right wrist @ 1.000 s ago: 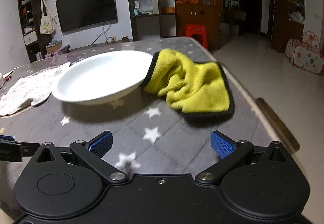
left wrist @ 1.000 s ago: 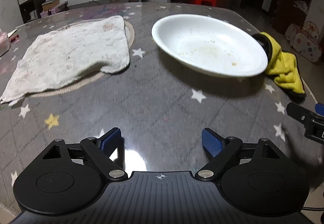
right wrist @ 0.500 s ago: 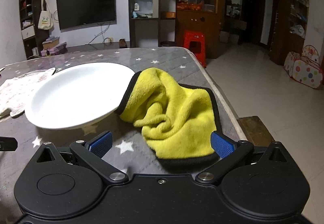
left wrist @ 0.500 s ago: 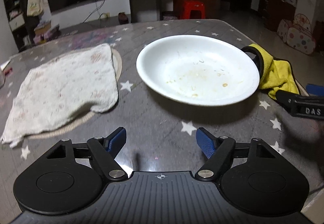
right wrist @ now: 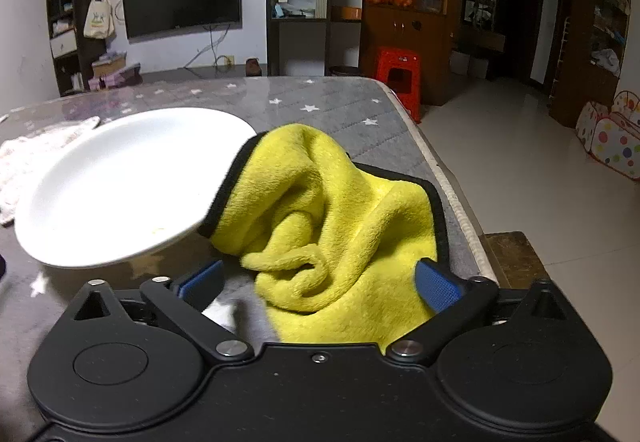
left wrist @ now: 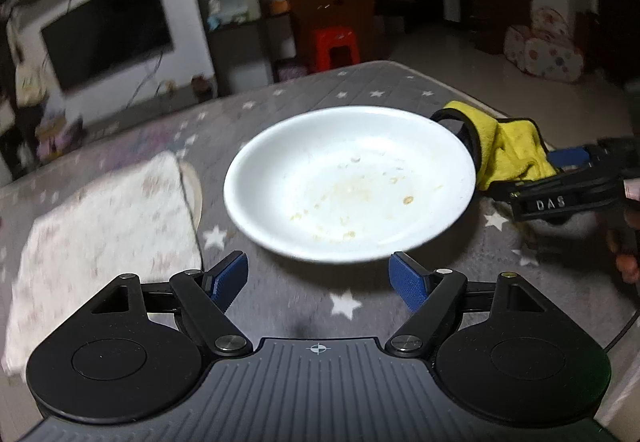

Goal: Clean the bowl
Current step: 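Close the right gripper on the yellow towel and lift it, then grasp the white bowl rim with the left gripper while the right holds the towel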

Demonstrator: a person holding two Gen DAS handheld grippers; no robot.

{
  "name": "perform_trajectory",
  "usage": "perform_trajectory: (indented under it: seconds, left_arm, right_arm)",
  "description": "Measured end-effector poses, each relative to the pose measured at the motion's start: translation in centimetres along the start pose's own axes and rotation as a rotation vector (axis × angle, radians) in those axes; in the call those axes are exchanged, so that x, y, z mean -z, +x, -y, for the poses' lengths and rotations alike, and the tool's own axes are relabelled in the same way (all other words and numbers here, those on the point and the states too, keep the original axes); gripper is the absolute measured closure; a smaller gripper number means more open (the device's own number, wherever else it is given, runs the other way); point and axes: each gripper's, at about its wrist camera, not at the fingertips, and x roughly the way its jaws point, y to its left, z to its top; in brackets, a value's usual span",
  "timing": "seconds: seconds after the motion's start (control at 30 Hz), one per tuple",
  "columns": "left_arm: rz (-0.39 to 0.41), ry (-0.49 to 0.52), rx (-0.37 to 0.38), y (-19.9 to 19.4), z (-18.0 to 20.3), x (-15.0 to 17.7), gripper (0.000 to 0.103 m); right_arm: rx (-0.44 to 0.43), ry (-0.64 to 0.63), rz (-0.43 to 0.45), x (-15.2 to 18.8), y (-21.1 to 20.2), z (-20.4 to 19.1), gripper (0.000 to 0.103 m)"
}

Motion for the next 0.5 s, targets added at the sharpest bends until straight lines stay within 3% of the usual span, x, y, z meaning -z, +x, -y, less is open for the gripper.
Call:
perform_trajectory:
  seconds: [0.3,0.5]
  left_arm:
    - [0.032,0.162,0.064,2.4,2.5,-0.6,0.023]
    - [0.037,0.223,0.132,4.1,3.7,-0.9,0.023]
  right_arm:
    - [-0.028,-0.028,-0.005,0.0,0.4,-0.3,0.027]
    - [-0.049,-0.046,-0.002,-0.1,0.8,-0.4,0.031]
